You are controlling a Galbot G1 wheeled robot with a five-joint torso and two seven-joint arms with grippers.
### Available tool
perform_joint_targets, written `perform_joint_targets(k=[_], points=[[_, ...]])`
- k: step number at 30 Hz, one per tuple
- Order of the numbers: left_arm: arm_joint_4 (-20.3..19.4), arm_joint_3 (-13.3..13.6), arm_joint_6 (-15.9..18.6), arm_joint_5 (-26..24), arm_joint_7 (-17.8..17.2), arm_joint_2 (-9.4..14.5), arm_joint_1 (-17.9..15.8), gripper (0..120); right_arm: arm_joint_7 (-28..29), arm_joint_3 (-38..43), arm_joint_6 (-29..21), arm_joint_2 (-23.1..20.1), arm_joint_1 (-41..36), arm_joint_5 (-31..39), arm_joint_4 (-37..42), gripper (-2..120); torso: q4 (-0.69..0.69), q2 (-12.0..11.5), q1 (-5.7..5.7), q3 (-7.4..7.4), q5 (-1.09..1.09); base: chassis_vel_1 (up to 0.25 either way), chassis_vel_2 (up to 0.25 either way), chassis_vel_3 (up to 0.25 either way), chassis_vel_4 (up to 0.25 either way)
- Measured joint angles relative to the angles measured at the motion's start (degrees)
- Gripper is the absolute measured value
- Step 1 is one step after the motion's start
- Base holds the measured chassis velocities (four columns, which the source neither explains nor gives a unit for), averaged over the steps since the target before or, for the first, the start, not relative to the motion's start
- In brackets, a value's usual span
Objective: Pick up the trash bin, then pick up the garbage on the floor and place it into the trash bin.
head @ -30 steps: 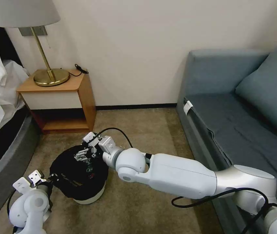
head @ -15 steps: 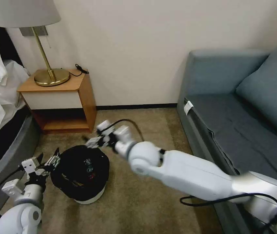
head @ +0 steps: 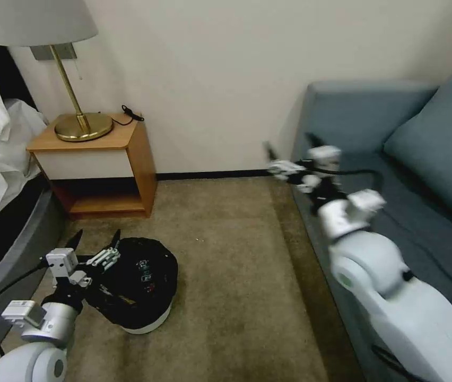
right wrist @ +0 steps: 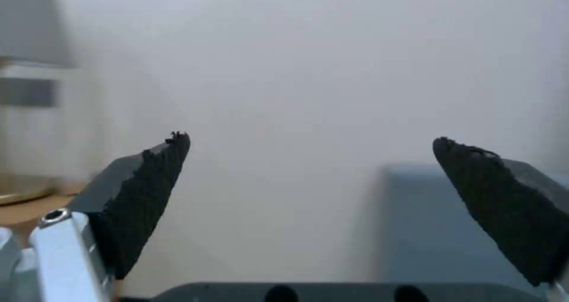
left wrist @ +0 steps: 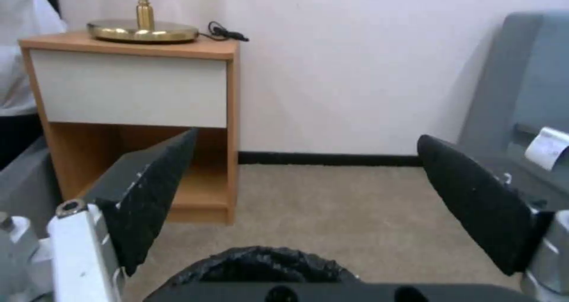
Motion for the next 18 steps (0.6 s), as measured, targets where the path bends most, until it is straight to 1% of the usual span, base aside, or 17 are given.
perform_joint_targets(k=[2,4,6,8,12,13,14,18], points=[[-0.2,0.2,0.0,0.3,-0.2,-0.1,0.1,100,0.2,1.0,-0.3,0.8,-1.4,-0.9,0.7,100,0.01,0.0,0.0,0.0,-0.01,0.0,0.0,0.0,0.0],[-1.1,0.7,0.3,0.9,-1.6,-0.2,0.5,100,0.7,3.8,-0.9,4.5,-7.3,-5.1,3.0,100,0.01,0.0,0.0,0.0,0.0,0.0,0.0,0.0,0.0],[-1.2,0.8,0.4,0.9,-1.6,-0.2,0.6,100,0.8,4.0,-0.9,5.0,-8.1,-5.8,3.3,100,0.01,0.0,0.0,0.0,0.0,0.0,0.0,0.0,0.0],[-1.9,1.2,0.4,1.4,-2.6,-0.2,1.3,100,0.8,4.4,-0.9,8.2,-12.6,-9.5,4.5,100,0.01,0.0,0.0,0.0,0.0,0.0,0.0,0.0,0.0],[-2.0,1.7,-0.3,2.1,-3.9,-0.2,2.5,100,0.4,3.9,-1.1,10.7,-15.7,-12.0,5.2,100,0.02,0.0,0.0,0.0,-0.01,0.0,0.0,0.0,0.0],[-1.9,1.8,-1.2,2.4,-4.1,-0.1,3.0,100,0.0,3.3,-1.3,11.6,-16.9,-12.4,5.4,100,0.02,0.0,0.0,0.0,-0.01,0.0,0.0,0.0,0.0],[-1.9,1.8,-1.2,2.4,-4.1,-0.1,3.0,100,0.0,3.3,-1.3,11.6,-16.9,-12.4,5.4,100,0.02,0.0,0.0,0.0,-0.01,0.0,0.0,0.0,0.0],[-0.5,2.1,-6.1,3.5,-4.1,0.0,4.2,100,-0.6,1.7,-0.8,13.9,-19.3,-13.7,5.0,100,0.02,0.0,0.0,0.0,-0.02,0.0,0.0,0.0,0.0]])
